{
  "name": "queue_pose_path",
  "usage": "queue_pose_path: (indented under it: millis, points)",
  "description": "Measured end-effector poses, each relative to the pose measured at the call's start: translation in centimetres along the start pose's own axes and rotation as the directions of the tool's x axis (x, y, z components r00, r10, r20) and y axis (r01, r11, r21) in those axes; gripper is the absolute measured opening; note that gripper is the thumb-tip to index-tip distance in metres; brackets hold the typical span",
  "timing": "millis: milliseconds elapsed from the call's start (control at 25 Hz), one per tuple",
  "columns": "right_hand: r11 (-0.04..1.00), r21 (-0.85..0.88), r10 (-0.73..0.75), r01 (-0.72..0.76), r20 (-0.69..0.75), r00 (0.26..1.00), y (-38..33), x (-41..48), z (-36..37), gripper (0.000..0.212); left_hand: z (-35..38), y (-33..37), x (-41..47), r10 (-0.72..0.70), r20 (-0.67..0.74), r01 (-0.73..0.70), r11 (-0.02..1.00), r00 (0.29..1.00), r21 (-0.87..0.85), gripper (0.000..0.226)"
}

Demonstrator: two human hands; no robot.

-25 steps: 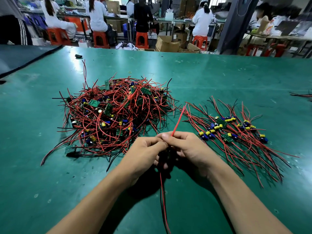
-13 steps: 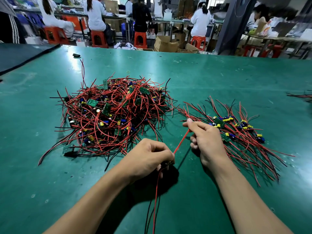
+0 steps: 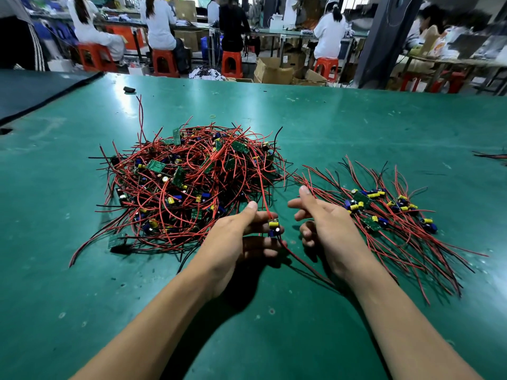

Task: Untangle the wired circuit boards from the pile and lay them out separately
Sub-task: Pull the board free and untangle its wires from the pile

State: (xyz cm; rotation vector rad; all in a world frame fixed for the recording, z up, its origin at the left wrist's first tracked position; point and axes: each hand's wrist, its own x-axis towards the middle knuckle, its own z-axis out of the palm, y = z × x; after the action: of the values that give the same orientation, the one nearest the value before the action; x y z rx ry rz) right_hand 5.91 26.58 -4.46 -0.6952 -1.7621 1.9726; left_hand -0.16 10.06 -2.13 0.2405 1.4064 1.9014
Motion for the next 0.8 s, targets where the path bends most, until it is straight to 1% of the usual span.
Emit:
queue_pose_path:
  millis: [40,120,200,280,360,400,440,480,560,600,640,680,720,760,800]
  points:
    - [1.0,-0.013,-0.003,0.003,0.017,1.0,0.0,-0.1,0.1,0.047,0.0,0.1,0.0,-0.002,0.003,0.002,1.0,1.0,-0.027,0.039]
    - [0.999,-0.032,-0.002,0.002,0.019,1.0,-0.2,-0.2,0.2,0.045,-0.1,0.0,0.0,0.015,0.021,-0.013,0.998,1.0,-0.055,0.025]
    - [1.0,-0.029,-0.011,0.012,0.028,1.0,-0.5,-0.5,0.2,0.042,-0.2,-0.1,-0.2,0.046,0.042,-0.044,0.998,0.998,-0.039,0.02]
    - [0.996,-0.043,-0.069,0.074,0.113,0.991,-0.8,-0.9,0.2,0.038,-0.3,-0.3,-0.3,0.108,0.031,-0.109,0.992,0.994,0.055,0.021]
    - [0.976,-0.109,-0.157,0.19,0.259,0.953,-0.9,-1.6,0.4,0.029,-0.3,-0.5,-0.5,0.193,0.01,-0.192,0.968,0.981,0.161,0.018]
    - [0.956,-0.163,-0.187,0.244,0.305,0.934,-1.0,-1.9,0.6,0.028,-0.3,-0.5,-0.5,0.247,0.001,-0.241,0.946,0.969,0.218,0.014]
    - [0.933,-0.218,-0.209,0.286,0.317,0.925,-1.0,-2.2,0.8,0.03,-0.4,-0.5,-0.5,0.303,-0.007,-0.29,0.917,0.953,0.273,0.011]
    - [0.915,-0.257,-0.232,0.312,0.299,0.926,-1.2,-2.4,0.9,0.032,-0.4,-0.5,-0.4,0.348,-0.015,-0.325,0.89,0.937,0.321,0.009]
    - [0.89,-0.272,-0.317,0.367,0.21,0.925,-1.6,-2.5,0.8,0.026,-0.4,-0.5,-0.4,0.395,-0.035,-0.353,0.855,0.918,0.379,0.011]
    - [0.872,-0.282,-0.379,0.399,0.125,0.917,-1.8,-2.5,0.6,0.021,-0.4,-0.5,-0.4,0.419,-0.059,-0.357,0.833,0.906,0.423,0.012]
    - [0.85,-0.323,-0.437,0.416,0.007,0.899,-2.0,-2.3,0.2,0.017,-0.5,-0.4,-0.3,0.447,-0.095,-0.353,0.804,0.889,0.479,0.012]
    - [0.828,-0.392,-0.48,0.402,-0.125,0.868,-2.3,-2.0,-0.3,0.015,-0.7,-0.4,-0.3,0.466,-0.134,-0.34,0.786,0.875,0.516,0.011]
    - [0.815,-0.462,-0.497,0.35,-0.245,0.833,-2.5,-1.7,-0.8,0.016,-0.9,-0.3,-0.3,0.463,-0.181,-0.318,0.797,0.868,0.513,0.012]
    - [0.81,-0.516,-0.488,0.277,-0.332,0.807,-2.5,-1.3,-1.5,0.019,-1.0,-0.2,-0.2,0.433,-0.224,-0.291,0.832,0.873,0.472,0.017]
    - [0.805,-0.557,-0.461,0.203,-0.374,0.804,-2.4,-0.9,-2.1,0.023,-1.2,0.0,-0.1,0.391,-0.256,-0.264,0.87,0.884,0.417,0.026]
